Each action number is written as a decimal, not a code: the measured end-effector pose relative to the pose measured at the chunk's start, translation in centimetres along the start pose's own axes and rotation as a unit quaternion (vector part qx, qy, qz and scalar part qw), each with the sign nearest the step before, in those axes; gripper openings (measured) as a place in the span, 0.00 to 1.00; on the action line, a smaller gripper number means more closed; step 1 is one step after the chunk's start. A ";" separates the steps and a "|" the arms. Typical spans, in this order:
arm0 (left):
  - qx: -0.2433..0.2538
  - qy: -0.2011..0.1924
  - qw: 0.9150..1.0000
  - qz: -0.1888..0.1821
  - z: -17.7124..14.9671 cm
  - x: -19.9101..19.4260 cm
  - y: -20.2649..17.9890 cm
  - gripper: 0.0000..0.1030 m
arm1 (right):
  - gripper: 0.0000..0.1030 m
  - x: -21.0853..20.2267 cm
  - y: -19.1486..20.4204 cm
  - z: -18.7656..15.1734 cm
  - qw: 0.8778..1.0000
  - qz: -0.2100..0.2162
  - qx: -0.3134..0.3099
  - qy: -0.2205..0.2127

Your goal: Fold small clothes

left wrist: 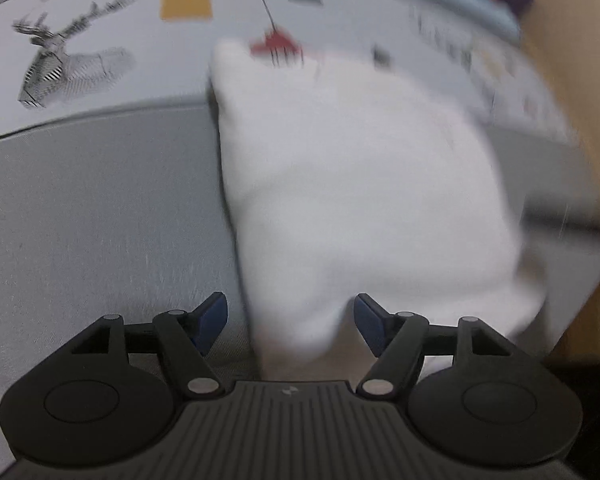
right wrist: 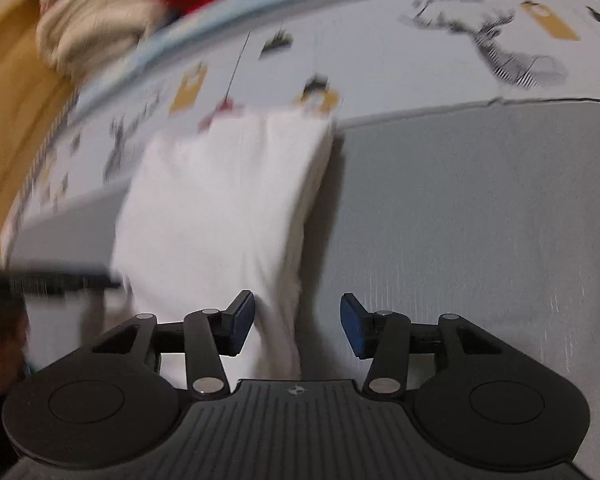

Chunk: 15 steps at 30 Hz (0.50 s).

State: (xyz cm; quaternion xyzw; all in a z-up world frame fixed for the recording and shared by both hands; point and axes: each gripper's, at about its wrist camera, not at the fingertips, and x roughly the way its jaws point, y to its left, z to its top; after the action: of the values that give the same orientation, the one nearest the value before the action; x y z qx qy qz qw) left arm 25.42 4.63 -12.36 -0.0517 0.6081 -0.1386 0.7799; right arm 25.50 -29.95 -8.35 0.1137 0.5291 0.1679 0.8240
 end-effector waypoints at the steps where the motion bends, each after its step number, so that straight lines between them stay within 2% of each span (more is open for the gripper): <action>1: 0.024 0.015 1.000 0.011 -0.4 0.5 -0.4 0.73 | 0.48 0.0 -0.2 0.5 1.000 0.005 0.020 -0.015; 4: 0.114 0.020 0.993 0.036 -1.6 0.9 -2.1 0.75 | 0.48 0.8 -0.4 2.2 0.995 0.001 0.082 -0.058; 5: 0.126 0.020 0.991 0.037 -1.8 0.8 -2.2 0.75 | 0.48 1.2 -0.5 2.7 0.992 -0.001 0.102 -0.070; 8: 0.127 0.023 0.991 0.035 -2.1 0.7 -1.4 0.78 | 0.48 2.9 -0.6 3.9 0.984 -0.011 0.151 -0.091; 10: 0.124 0.024 0.991 0.034 -2.1 0.6 -0.9 0.79 | 0.48 4.4 -0.2 4.6 0.982 -0.027 0.162 -0.091; 11: 0.126 0.025 0.991 0.032 -2.1 0.6 -0.7 0.79 | 0.40 5.1 0.0 5.0 0.982 -0.033 0.162 -0.091; 12: 0.129 0.026 0.991 0.031 -2.2 0.6 -0.5 0.79 | 0.05 5.3 0.2 5.2 0.982 -0.034 0.162 -0.094; 14: 0.134 0.026 0.990 0.028 -2.2 0.6 -0.5 0.79 | 0.02 5.4 0.5 5.7 0.980 -0.024 0.157 -0.117; 15: 0.135 0.026 0.990 0.025 -2.2 0.6 -0.4 0.79 | 0.02 4.7 0.9 5.8 0.978 -0.018 0.151 -0.144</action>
State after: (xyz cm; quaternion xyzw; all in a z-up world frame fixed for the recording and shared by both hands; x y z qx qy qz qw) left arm 23.36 4.29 -13.39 0.0728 0.6053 -0.2007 0.7669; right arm 32.47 -27.29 -9.52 0.2503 0.4257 0.0531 0.8679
